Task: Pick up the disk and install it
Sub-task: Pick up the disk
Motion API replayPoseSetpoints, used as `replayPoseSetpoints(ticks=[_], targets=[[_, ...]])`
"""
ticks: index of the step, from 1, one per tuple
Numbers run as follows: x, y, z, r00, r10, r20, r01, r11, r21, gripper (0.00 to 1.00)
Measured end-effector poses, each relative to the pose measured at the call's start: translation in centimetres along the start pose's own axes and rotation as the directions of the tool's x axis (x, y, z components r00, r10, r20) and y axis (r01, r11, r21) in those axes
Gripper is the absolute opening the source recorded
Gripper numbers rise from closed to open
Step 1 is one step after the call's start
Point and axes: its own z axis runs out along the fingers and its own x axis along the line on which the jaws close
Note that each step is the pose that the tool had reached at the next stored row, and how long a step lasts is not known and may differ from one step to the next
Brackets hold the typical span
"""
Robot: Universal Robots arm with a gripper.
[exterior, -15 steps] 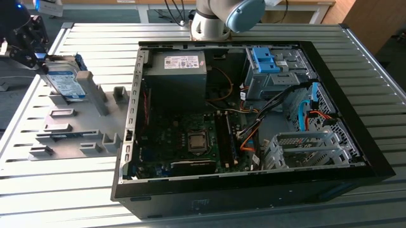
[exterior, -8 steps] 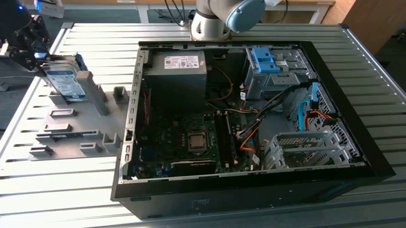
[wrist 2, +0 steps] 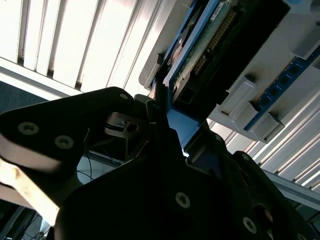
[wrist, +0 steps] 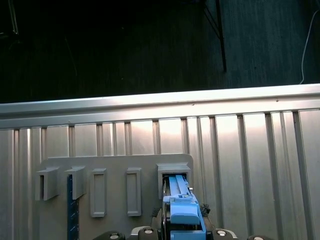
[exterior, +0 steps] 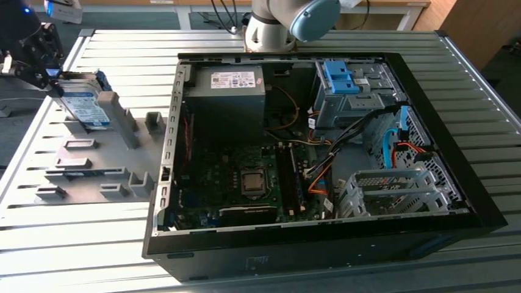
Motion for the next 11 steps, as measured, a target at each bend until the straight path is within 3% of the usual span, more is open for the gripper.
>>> replayPoseSetpoints(ticks=[1, 11], targets=[[0.0, 0.0, 0.0, 1.0, 0.0, 0.0001, 0.0, 1.0, 0.0, 0.38], [0.0, 0.0, 0.02, 0.9999, -0.01, -0.0002, 0.01, 0.9999, -0.0003, 0.37]])
